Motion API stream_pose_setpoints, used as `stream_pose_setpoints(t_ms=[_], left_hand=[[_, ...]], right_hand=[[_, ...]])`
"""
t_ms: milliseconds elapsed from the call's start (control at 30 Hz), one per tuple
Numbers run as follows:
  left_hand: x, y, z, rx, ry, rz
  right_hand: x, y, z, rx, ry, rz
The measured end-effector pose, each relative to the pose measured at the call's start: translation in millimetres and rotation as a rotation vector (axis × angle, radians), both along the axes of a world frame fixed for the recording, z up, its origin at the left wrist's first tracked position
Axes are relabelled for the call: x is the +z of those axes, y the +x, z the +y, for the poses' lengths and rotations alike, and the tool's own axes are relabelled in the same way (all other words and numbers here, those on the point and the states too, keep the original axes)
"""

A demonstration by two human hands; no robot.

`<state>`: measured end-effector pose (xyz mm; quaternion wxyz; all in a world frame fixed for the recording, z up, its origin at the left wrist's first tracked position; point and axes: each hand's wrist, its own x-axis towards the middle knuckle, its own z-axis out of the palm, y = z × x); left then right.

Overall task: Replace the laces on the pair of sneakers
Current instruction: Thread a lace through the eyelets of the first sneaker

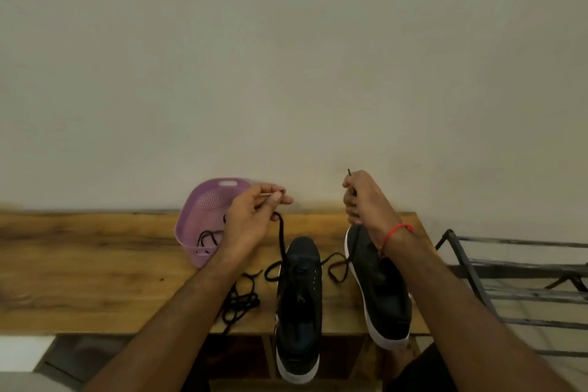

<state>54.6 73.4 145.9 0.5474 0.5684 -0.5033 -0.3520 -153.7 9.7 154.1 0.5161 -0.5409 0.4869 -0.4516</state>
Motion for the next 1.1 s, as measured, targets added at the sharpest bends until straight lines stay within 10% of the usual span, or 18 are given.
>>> stream_pose_setpoints(t_ms=[500,1100], left_hand=[[294,-49,-9,0.011,-0.443,0.036],[409,-60,3,0.029,-0.469,-0.202]], right_hand=[[288,7,26,-0.082,-0.596,-0.188],[362,17,45,-0.064,-0.558,-0.321]])
